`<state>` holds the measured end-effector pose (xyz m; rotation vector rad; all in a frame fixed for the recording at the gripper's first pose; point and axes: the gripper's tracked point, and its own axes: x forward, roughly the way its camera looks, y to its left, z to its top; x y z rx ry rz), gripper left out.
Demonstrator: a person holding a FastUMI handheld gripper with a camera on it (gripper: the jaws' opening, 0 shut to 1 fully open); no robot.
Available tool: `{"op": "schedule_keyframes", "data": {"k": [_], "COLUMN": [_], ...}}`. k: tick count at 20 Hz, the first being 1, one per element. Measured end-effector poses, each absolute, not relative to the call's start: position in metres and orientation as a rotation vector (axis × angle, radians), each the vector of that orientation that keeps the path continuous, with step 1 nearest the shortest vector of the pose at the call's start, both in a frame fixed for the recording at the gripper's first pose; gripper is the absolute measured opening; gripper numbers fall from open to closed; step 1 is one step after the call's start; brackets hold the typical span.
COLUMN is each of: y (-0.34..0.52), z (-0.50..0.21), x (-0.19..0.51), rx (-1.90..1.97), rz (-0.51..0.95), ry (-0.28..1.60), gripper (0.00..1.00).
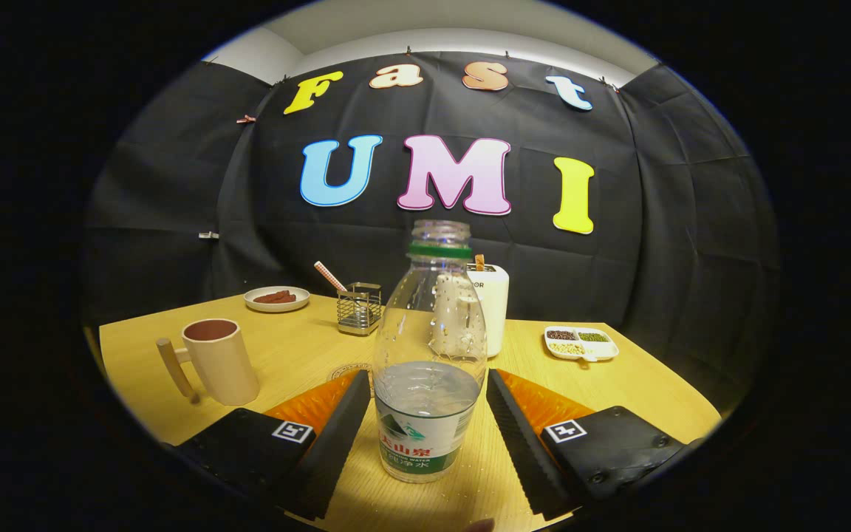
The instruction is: Take the bottle from table, then pour the juice into the cup, finally place the bottle on the coaster
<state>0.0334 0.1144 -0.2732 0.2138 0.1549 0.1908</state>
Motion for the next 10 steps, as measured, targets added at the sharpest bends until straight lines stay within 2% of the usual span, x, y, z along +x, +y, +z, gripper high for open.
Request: {"op": "schedule_keyframes", "data": {"k": [5, 7, 8, 10], "y": [0.121, 0.116, 0.114, 0.110], "z": [-0.293, -0.298, -0.298, -0.301], "x": [0.039, 0.042, 0.042, 0.043], "rx": [0.250, 0.247, 0.250, 0.236], "rz": [0.165, 0.129, 0.116, 0.091], "ry": [0.208, 0.223, 0.230, 0.267], "gripper": [0.92, 0.87, 0.80, 0.78]}}
